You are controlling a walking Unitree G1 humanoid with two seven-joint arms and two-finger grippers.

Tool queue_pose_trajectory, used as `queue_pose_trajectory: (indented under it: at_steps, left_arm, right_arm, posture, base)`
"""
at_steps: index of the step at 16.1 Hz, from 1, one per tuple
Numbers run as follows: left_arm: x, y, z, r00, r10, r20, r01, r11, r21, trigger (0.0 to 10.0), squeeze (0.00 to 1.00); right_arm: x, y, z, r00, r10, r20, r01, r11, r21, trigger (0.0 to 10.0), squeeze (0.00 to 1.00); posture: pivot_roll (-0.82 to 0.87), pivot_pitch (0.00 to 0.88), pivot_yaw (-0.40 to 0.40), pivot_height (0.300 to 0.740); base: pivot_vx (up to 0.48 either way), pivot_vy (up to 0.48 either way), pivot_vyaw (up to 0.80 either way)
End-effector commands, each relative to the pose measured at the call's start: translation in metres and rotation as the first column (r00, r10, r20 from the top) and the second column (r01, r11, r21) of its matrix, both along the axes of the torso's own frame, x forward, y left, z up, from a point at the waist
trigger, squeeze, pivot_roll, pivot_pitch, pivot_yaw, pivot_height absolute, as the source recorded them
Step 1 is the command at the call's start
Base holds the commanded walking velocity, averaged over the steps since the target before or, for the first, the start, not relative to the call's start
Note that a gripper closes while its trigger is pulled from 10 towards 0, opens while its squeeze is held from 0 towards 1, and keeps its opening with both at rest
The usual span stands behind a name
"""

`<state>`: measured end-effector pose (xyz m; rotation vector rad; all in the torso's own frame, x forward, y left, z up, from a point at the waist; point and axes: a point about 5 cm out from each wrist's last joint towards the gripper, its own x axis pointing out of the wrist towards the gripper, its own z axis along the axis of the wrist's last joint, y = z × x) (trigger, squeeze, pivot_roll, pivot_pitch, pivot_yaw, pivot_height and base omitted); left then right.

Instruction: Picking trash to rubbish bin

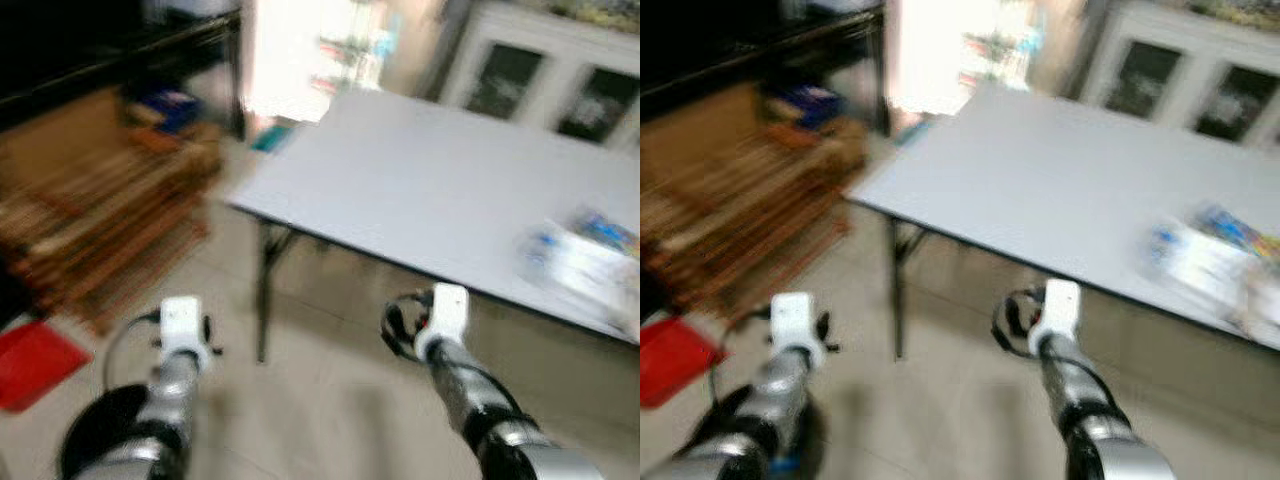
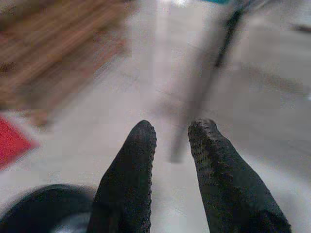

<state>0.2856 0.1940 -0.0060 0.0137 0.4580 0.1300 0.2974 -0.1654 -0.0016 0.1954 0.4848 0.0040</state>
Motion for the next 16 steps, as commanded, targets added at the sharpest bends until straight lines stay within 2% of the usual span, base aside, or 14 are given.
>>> queue_pose_trajectory:
  at_steps: [1, 2, 16]
  left_arm:
    - [0.0015, -0.0028, 0.0009, 1.0, -0.015, 0.003, 0.015, 1.0, 0.006, 10.0, 0.0]
    - [0.0016, -0.0028, 0.0011, 1.0, -0.015, 0.004, 0.015, 1.0, 0.006, 10.0, 0.0]
    - [0.002, -0.0035, 0.0014, 1.0, -0.019, 0.009, 0.019, 1.0, 0.001, 10.0, 0.0]
  right_arm:
    - [-0.0017, -0.0036, -0.0019, 1.0, -0.018, -0.015, 0.018, 1.0, 0.001, 10.0, 0.0]
    - [-0.0018, -0.0035, -0.002, 1.0, -0.017, -0.015, 0.017, 1.0, -0.001, 10.0, 0.0]
    - [-0.0009, -0.0019, -0.0006, 1.0, -0.011, 0.003, 0.011, 1.0, 0.002, 10.0, 0.0]
  posture:
    - [0.05, 0.007, -0.094, 0.74]
    - [0.05, 0.007, -0.094, 0.74]
    - [0.05, 0.007, -0.092, 0.74]
  base:
    - [0.0, -0.48, -0.77]
    - [0.0, -0.48, -0.77]
    - [0.0, -0.48, 0.0]
